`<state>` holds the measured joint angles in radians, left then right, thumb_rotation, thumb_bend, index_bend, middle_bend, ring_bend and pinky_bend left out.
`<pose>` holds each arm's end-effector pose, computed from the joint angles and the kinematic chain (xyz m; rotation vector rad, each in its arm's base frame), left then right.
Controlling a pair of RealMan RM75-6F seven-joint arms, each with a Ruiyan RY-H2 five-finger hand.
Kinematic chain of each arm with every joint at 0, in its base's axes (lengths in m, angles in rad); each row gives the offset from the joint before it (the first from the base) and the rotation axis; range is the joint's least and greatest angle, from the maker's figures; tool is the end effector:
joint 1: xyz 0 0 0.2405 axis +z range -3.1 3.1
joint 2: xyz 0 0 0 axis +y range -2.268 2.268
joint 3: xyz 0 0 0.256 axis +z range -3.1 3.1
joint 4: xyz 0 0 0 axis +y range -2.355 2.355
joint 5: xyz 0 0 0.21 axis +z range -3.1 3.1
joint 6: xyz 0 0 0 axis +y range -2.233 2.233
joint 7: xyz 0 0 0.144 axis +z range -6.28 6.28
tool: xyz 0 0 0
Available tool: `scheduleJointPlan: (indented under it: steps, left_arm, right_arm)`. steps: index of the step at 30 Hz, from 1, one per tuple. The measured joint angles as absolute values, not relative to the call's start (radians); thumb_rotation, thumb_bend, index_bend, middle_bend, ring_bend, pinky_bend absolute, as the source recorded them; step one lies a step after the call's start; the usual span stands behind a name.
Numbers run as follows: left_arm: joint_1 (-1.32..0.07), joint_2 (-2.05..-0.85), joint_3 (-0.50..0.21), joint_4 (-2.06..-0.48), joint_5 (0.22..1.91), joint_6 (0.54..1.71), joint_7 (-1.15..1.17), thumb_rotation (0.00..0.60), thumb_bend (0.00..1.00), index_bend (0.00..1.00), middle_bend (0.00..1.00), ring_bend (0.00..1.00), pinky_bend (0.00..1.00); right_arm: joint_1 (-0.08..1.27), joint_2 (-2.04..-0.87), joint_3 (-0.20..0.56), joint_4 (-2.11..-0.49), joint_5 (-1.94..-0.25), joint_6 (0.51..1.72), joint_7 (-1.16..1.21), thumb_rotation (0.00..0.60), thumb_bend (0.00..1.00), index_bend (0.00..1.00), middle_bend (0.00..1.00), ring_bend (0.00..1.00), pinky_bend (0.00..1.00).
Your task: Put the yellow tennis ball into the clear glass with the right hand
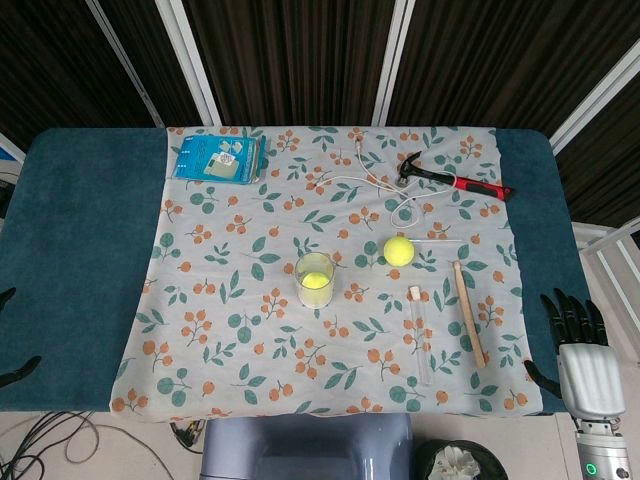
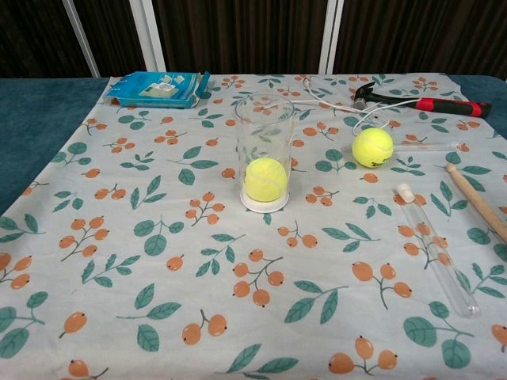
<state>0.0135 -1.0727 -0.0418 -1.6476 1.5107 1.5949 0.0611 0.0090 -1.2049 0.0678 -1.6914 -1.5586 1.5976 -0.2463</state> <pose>-0.3163 0.1479 0.1833 -1.3067 -0.8271 -0.8435 -0.2857 -0.1601 0.1421 1.3356 -0.7742 0.8898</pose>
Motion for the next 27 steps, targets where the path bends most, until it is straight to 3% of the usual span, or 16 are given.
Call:
scheduleJointPlan:
  steps: [12, 27]
  left_arm:
    - [0.019, -1.063, -0.045, -1.648, 1.500, 1.599, 0.033, 0.600, 0.02, 0.13, 0.00, 0.00, 0.00]
    - [0.010, -1.074, -0.044, -1.648, 1.499, 1.585, 0.060, 0.600, 0.02, 0.13, 0.00, 0.00, 0.00]
  right_arm:
    - [0.029, -1.191, 0.071, -1.693, -1.551, 1.555, -0.201, 0.600, 0.25, 0.05, 0.02, 0.05, 0.00]
    - [0.244, -1.138, 0.210, -1.797, -1.329, 1.258, -0.285, 0.600, 0.25, 0.02, 0.02, 0.05, 0.00]
